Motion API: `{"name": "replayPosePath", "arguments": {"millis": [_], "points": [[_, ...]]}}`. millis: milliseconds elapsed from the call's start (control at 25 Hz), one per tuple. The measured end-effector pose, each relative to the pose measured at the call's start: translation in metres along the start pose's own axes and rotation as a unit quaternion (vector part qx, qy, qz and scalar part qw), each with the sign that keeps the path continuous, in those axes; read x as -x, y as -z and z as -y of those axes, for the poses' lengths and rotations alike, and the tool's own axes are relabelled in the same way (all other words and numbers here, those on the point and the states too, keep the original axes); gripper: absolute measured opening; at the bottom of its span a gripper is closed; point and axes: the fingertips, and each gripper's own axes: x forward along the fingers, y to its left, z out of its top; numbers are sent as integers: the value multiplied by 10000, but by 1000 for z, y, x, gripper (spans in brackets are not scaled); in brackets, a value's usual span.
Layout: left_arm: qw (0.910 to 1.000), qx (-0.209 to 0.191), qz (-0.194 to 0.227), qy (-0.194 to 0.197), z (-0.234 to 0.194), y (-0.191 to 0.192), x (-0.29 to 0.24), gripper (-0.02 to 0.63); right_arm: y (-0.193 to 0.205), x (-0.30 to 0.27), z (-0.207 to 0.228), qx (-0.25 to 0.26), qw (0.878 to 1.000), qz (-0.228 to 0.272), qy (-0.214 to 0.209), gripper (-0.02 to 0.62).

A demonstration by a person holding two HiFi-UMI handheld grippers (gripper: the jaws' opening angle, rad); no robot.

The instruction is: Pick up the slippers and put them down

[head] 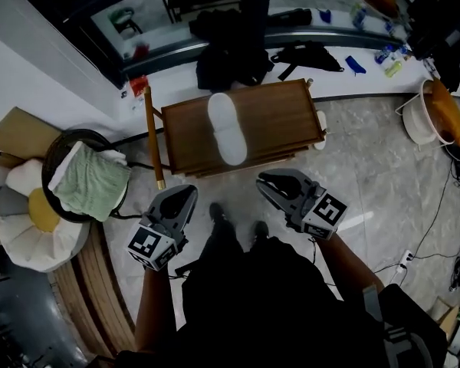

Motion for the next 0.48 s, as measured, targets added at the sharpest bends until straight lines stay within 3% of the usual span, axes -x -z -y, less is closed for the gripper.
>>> {"name": "replayPosePath", "arguments": {"millis": [240,480], "points": [[9990,224,40,385,-48,5,-17,14,11,-42,15,-415,9980,-343,342,38],[9941,540,-7,946,-71,28,-38,14,49,-68,44,-1559,9862,-307,458,38]]}}
